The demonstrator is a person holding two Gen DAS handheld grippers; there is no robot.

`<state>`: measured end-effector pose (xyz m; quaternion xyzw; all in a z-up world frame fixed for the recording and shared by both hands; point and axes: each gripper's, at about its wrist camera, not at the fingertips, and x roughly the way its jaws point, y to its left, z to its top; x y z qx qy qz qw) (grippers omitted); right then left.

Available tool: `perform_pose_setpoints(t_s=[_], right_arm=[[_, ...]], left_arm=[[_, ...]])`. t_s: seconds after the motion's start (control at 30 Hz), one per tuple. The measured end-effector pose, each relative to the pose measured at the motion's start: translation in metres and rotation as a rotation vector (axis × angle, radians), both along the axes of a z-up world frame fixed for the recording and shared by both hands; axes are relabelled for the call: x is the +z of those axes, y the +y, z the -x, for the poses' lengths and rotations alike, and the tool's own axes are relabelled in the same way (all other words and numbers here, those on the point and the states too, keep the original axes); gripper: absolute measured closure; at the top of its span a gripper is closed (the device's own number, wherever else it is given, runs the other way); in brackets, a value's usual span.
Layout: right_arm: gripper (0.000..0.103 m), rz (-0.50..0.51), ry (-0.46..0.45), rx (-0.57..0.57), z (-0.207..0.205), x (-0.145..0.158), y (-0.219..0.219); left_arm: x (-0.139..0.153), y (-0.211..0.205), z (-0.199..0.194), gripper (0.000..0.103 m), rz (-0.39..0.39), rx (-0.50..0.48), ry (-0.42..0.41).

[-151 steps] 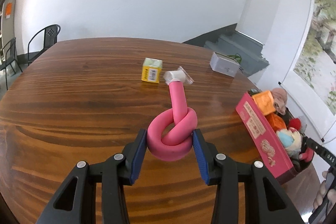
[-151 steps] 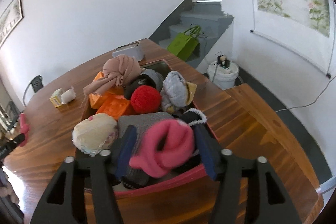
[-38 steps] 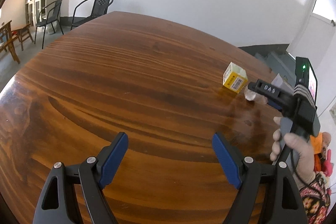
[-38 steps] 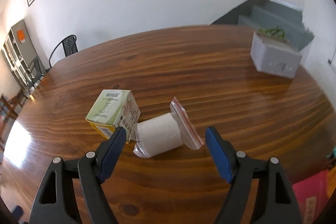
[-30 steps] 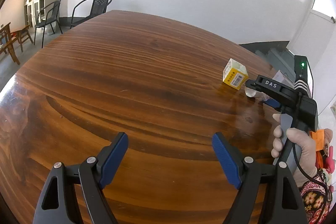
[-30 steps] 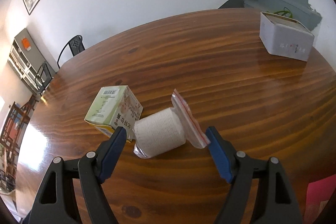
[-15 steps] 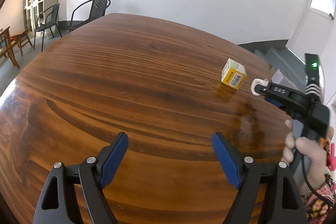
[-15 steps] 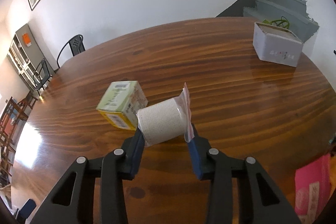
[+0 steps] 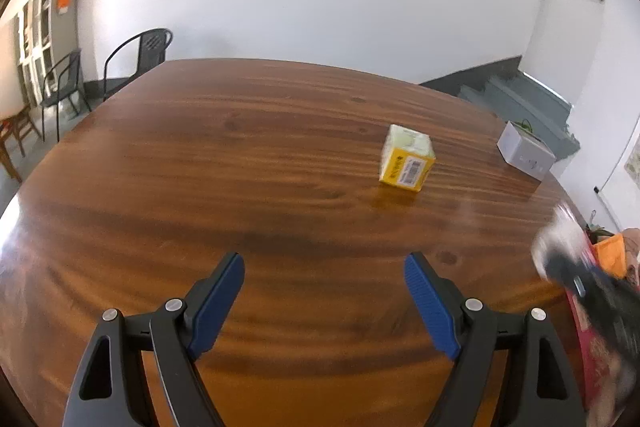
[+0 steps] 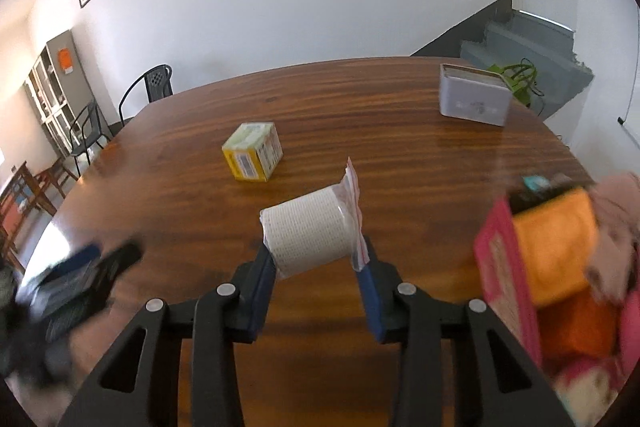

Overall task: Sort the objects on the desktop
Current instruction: 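Grasp the yellow-green medicine box with the left tool while the right tool holds the tape roll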

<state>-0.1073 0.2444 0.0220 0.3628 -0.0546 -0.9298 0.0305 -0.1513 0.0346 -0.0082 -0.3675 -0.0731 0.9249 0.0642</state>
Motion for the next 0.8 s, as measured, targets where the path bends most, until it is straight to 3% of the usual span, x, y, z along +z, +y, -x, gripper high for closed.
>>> perform_pose_setpoints(t_s=[0.3,0.67,0.73,0.8], right_arm=[[0.061,0.038,0.021,0.058,-0.049,0.004,0.014],[0.061,0.115,0.004,0.081,-0.052,0.004,0.020],[0.061,0.116,0.009,0.084,-0.053,0.005,0.019],[0.061,0.117,0.007,0.083,-0.053,0.004,0.019]], left_arm=[[0.006,0.064,0.069,0.019,0.000,-0.099,0.012],[-0.016,0.102,0.137,0.019,0.137,-0.182,-0.036],[-0.017,0.100,0.144,0.020,0.120,-0.188,-0.054],[-0.018,0.099,0.147,0.044,0.110,-0.197,-0.064]])
